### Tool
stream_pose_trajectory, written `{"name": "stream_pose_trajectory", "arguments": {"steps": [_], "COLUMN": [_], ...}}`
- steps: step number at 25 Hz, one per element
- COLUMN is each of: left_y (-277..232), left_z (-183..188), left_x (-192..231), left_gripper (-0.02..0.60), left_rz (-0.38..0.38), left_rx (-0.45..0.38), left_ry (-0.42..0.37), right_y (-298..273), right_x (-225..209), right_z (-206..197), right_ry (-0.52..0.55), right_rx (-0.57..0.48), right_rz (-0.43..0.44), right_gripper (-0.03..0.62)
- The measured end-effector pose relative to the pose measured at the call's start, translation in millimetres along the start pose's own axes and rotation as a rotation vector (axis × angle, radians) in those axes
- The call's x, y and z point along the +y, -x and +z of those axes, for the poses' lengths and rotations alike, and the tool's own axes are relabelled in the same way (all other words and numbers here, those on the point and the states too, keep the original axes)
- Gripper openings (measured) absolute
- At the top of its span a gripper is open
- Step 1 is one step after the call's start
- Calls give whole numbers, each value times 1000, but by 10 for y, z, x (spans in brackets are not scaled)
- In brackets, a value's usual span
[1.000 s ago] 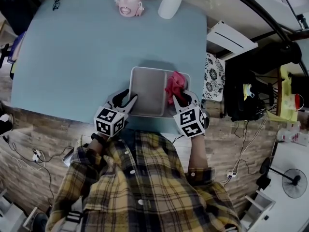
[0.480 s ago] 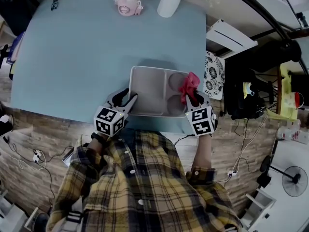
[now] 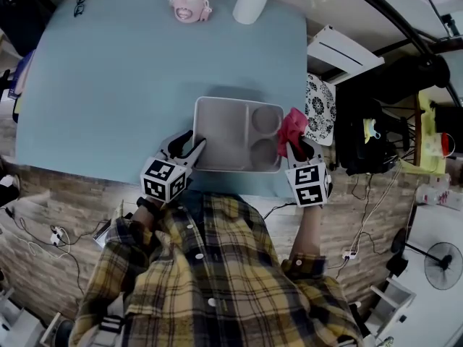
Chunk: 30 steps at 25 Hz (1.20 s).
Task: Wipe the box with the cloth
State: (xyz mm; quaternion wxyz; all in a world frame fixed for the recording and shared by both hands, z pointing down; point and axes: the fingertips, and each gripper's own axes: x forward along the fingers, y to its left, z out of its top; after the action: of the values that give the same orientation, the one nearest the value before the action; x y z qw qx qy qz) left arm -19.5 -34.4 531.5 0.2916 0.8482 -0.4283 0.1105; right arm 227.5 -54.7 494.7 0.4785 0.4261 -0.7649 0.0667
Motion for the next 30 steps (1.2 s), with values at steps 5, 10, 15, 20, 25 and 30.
{"name": "stream_pose_trajectory", "arguments": {"steps": [5,10,15,20,25,30], "left_y": [1,-1,9,13,15,8], "left_z": [-6,-3,6,-1,13,-1], "left_x": [-4,-4,2,4,9,-8], "left_gripper": [167,167,167,166,166,166], "left_rz": [1,1,6,8,10,10], "left_rx": [-4,-7,-16,-21,-25,-26], "left_ry": [3,9,15,21,23,25], "right_y": [134,233,211,138,49,28], "right_x": [308,826,1400,1893,2212,2244], "right_z": [318,713,942,928,870,829], "right_ry": [-53,-65,0,96,166,167], "right_rx": [-144,-288,-322,-238,-170,-172], "right_rz": [113,276,409,521,583,577], "right_gripper": [69,69,69,69,69,69]}}
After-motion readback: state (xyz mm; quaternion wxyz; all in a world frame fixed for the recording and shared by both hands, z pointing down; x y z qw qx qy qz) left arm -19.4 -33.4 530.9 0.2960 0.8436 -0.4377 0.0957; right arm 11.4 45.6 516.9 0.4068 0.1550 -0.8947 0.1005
